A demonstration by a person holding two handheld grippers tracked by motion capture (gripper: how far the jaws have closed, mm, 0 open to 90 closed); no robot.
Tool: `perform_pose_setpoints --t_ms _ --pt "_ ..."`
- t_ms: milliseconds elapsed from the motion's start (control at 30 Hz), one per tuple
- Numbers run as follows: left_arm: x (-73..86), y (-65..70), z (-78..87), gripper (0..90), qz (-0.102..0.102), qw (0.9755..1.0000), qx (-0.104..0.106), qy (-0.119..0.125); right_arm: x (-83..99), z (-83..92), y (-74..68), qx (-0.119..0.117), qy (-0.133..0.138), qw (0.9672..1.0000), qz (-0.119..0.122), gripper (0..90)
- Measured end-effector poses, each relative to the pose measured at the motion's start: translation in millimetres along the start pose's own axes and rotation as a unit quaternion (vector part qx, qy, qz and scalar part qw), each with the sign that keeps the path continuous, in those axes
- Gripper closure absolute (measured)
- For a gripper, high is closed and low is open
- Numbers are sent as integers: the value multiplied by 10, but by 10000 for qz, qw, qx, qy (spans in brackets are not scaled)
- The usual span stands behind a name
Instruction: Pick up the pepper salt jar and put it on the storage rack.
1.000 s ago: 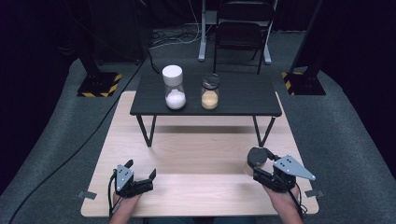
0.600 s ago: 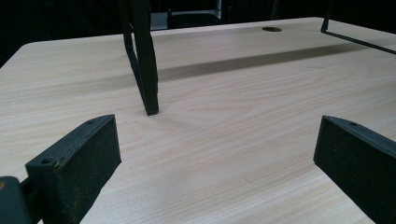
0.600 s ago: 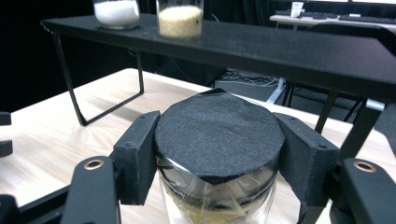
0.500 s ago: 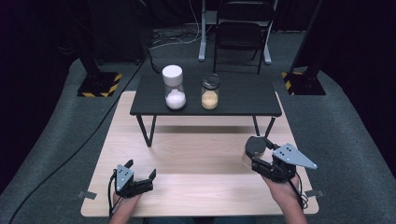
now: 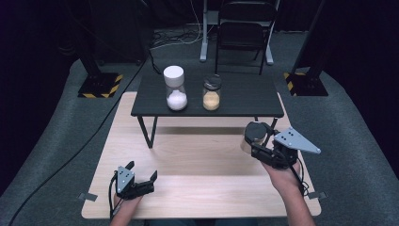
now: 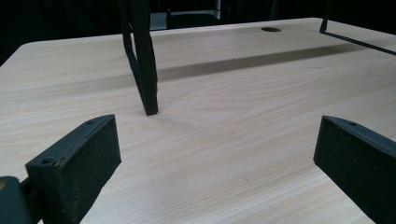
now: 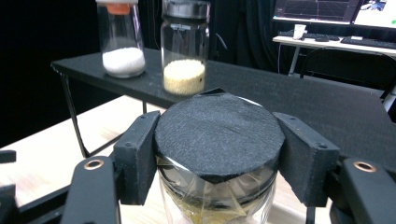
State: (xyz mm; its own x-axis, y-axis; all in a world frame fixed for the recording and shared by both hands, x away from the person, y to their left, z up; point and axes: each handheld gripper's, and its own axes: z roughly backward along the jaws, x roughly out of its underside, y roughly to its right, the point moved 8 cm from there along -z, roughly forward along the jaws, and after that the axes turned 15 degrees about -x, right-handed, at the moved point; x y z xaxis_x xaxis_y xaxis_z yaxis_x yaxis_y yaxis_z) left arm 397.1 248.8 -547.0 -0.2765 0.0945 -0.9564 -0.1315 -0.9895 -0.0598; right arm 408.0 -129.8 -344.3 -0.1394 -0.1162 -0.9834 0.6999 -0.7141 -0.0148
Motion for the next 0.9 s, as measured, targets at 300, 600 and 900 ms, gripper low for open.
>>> perform_pose_setpoints --t_ms 300,600,900 --pt "1 -1 1 2 4 10000 -12 3 -242 -73 57 -61 168 9998 19 346" --pt "0 -6 -6 2 16 10000 -19 -13 -470 -202 111 -88 233 9996 126 346" --pt "-2 -6 -1 2 26 10000 4 -5 -632 -416 205 -69 214 9997 84 346"
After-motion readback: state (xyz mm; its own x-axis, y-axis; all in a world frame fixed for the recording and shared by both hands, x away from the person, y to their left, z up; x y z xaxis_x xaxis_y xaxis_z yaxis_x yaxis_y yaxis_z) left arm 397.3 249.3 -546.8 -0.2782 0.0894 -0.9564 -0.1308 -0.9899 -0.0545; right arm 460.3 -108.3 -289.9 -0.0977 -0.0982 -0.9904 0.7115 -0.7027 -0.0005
